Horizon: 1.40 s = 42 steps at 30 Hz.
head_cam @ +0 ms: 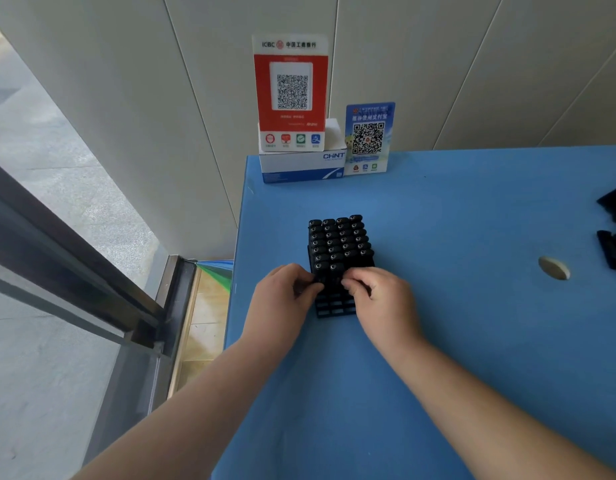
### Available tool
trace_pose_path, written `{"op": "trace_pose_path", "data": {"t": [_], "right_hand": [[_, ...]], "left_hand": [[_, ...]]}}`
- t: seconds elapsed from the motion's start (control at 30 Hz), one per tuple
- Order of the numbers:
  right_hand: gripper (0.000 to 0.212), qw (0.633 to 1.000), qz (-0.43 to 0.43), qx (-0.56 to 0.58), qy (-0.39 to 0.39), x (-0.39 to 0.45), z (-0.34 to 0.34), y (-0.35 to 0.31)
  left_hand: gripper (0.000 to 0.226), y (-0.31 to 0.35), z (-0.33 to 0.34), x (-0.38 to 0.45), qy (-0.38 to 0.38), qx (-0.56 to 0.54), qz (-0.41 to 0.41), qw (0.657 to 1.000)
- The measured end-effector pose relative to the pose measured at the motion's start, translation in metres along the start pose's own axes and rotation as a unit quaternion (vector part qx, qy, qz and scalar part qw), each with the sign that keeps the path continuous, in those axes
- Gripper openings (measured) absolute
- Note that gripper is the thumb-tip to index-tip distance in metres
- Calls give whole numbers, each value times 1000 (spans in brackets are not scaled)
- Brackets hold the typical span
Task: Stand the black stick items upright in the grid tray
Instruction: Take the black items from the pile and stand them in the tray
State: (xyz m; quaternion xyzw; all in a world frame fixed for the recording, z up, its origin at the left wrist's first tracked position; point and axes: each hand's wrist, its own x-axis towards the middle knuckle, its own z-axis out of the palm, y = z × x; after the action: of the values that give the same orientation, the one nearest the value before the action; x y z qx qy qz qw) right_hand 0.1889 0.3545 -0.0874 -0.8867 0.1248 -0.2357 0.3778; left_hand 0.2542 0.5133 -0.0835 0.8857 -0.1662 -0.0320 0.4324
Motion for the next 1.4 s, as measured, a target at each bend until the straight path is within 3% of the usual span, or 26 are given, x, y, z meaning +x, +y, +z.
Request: {"op": "trace_pose_path", "data": {"t": [0.27,0.47,0.63,0.77,0.93,1.4], "right_hand": [[15,997,66,23,-22,-5,-17,2],[13,997,48,-25,54,-9,-77,9],[19,989,69,-99,79,-20,-151,27],[31,974,115,-189,53,-41,-208,51],[41,946,159,-278,42,-82,-274,79],[47,907,203,-368,41,-179,-471,165]], "left_hand": [[29,12,-14,3,4,4,-4,1000],[20,53,-27,2,48,24,87,995],[30,100,-14,-1,81,145,188,968],[40,134,22,-11,28,217,257,941],[57,178,82,-33,-71,256,281,922],[64,324,253,-134,-125,241,318,908]]}}
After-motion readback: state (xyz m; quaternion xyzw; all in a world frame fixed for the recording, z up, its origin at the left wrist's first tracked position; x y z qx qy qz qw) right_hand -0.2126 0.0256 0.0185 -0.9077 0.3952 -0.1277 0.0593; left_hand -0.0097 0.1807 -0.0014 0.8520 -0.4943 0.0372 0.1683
